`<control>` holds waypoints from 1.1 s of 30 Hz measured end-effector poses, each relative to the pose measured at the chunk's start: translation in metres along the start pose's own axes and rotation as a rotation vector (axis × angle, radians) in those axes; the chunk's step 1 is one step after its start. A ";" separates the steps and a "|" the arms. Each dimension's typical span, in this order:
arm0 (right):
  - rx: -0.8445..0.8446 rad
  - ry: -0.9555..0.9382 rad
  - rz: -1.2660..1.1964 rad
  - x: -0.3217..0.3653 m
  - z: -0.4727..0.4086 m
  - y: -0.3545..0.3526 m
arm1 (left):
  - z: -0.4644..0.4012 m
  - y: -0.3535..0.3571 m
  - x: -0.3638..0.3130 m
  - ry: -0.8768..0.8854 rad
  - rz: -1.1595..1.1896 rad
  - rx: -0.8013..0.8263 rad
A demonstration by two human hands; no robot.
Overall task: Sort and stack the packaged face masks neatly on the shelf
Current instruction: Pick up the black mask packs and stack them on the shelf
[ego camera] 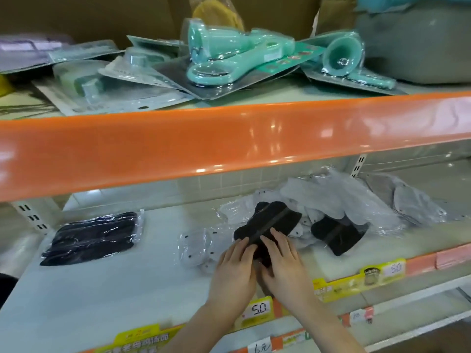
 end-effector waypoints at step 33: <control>-0.012 -0.114 -0.158 -0.004 0.008 0.004 | 0.008 0.012 -0.004 0.021 -0.149 -0.038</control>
Point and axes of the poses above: each hand's wrist, its own z-axis away from the middle knuckle, its own y-axis out of the palm, x = y × z, the point moved 8 cm from there along -z, towards the middle knuckle, and after that the axes turned 1 degree about z, right-handed, at the moved point
